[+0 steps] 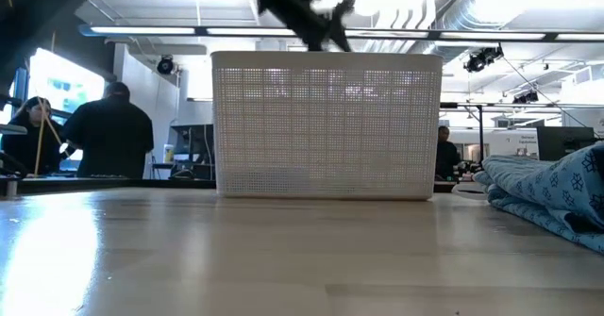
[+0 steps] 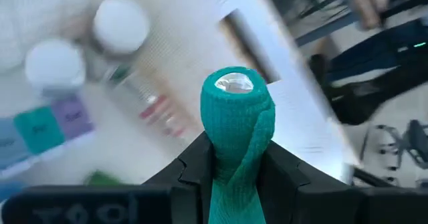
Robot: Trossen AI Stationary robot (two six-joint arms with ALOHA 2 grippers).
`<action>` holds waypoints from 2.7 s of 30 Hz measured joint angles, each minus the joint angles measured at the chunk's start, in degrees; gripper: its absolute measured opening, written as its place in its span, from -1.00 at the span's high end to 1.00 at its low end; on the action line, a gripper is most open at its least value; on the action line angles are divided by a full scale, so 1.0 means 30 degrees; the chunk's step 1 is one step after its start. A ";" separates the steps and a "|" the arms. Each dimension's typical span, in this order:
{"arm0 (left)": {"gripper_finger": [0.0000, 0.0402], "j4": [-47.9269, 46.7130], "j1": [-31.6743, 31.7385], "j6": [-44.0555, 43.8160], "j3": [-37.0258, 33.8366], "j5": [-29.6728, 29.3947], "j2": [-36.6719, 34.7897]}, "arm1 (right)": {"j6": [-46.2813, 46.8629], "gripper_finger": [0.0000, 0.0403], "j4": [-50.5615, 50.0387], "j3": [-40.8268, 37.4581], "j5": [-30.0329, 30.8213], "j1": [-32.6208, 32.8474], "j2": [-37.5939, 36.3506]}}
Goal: Pick & place medical supplies in basket/bin
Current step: Put the light green bandage into the white bin, then put the orange pill bottle into the white bin
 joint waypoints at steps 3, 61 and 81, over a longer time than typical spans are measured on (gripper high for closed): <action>0.37 0.0031 0.0158 0.0003 -0.0037 -0.0001 0.0984 | -0.0573 -0.09 0.0067 0.0000 -0.0326 -0.1488 -0.0284; -0.59 -0.1393 -0.1338 -0.3874 0.0817 0.1060 0.4436 | -0.1084 -0.09 -0.0221 0.0000 -0.6221 -0.3871 -0.0347; -0.47 -0.4233 -0.1990 0.0374 0.4618 -0.0821 0.0162 | -0.0598 -0.09 -0.3980 -0.4387 -1.4125 0.1050 -0.0340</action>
